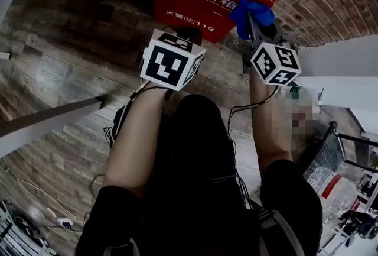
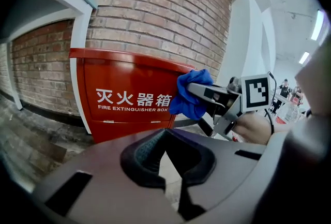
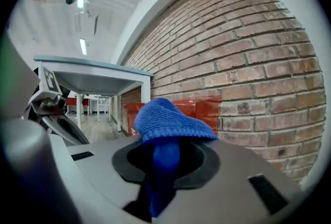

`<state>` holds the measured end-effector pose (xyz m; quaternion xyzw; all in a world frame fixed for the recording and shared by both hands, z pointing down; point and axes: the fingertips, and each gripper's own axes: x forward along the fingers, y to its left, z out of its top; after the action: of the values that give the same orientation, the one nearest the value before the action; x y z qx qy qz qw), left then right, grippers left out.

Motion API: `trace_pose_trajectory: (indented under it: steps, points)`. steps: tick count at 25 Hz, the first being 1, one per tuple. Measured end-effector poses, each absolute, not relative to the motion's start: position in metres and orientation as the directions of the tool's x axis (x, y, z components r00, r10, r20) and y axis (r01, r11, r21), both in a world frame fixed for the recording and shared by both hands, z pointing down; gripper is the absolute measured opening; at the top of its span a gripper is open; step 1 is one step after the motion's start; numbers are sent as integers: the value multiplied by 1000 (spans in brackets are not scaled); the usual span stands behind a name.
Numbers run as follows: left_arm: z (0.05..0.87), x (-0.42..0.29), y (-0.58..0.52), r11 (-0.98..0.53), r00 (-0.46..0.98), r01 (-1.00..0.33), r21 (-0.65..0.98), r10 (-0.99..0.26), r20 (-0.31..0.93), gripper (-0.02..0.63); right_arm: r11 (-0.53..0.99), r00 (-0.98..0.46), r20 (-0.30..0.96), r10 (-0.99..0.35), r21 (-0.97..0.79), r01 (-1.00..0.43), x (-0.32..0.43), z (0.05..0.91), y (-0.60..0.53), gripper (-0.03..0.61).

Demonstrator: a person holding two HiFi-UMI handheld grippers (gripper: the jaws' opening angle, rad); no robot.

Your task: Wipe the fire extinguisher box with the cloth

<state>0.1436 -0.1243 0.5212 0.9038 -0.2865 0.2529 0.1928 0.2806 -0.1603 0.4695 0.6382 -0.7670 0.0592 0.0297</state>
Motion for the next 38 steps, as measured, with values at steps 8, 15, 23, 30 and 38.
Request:
trace_pose_trajectory:
  steps: [8, 15, 23, 30, 38]
  points:
    - [516, 152, -149, -739, 745, -627, 247, -475, 469, 5, 229, -230, 65, -971, -26, -973, 249, 483, -143, 97]
    - [506, 168, -148, -744, 771, -605, 282, -460, 441, 5, 201, -210, 123, -970, -85, -976, 239, 480, -145, 97]
    - [381, 152, -116, -688, 734, -648, 327, -448, 511, 5, 137, -157, 214, -964, -104, -985, 240, 334, -115, 97]
    - [174, 158, -88, -710, 722, -652, 267, -474, 504, 5, 111, -146, 184, -972, -187, -976, 248, 134, -71, 97]
    - [-19, 172, -42, -730, 730, -647, 221, -510, 454, 5, 135, -147, 56, -988, -184, -974, 261, -74, -23, 97]
